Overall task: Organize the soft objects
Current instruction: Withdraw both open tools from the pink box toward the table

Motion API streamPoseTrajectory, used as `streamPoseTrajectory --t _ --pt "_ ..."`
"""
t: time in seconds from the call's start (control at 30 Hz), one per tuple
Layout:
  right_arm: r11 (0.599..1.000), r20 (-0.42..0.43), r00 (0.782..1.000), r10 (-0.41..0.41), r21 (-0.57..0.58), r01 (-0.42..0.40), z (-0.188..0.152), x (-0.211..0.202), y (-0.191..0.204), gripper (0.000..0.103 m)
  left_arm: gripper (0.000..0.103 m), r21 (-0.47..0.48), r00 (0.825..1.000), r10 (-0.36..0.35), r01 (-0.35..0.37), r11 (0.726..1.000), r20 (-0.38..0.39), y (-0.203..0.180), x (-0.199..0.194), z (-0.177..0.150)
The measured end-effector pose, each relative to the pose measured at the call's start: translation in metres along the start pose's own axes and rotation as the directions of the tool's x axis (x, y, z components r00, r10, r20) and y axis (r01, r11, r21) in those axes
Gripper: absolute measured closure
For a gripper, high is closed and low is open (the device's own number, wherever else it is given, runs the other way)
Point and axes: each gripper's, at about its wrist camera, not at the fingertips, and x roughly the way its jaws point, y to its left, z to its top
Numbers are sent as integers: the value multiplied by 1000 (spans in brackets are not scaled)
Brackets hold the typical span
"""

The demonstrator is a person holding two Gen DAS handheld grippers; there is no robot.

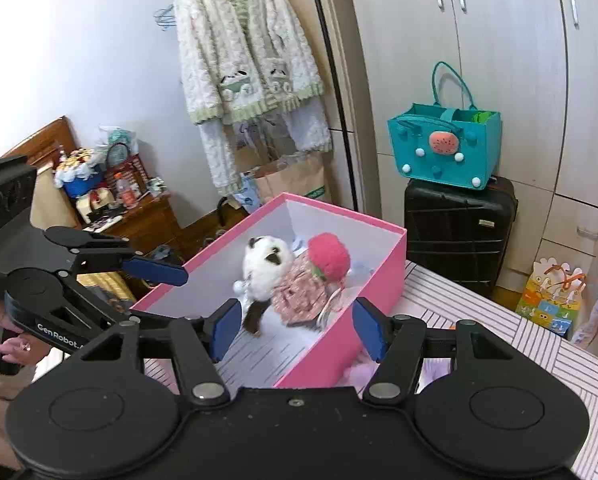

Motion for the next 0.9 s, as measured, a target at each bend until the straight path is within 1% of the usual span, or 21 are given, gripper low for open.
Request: streamPoseTrajectory --t 0.13,0.27,0.4,0.53,0.7,0.77,0.9 --pt "1000 11 1000 -7 -19 8 -12 -28 7 35 19 30 999 -52 52 998 5 -24 -18 -7" --pt "1000 24 1000 -13 -23 14 -26 -52 8 32 16 82 997 -74 73 994 8 -49 -30 -12" --pt "999 42 998 -50 -6 50 -48 -73 1 31 11 138 994 -105 102 985 13 -74 -36 -19" --pt "996 49 995 -91 12 91 -72 -91 -9 31 9 208 992 -127 125 970 -4 -98 -32 -26" --pt "994 65 992 -110 6 110 -98 -106 -18 30 9 268 986 -162 169 948 -48 -125 -18 -30" --pt "994 69 991 -111 1 111 -107 -108 -23 28 9 278 982 -182 190 942 -56 -133 -9 -29" --pt "991 86 988 -131 -10 133 -126 -104 -37 28 9 206 981 -187 191 960 -43 -141 17 -29"
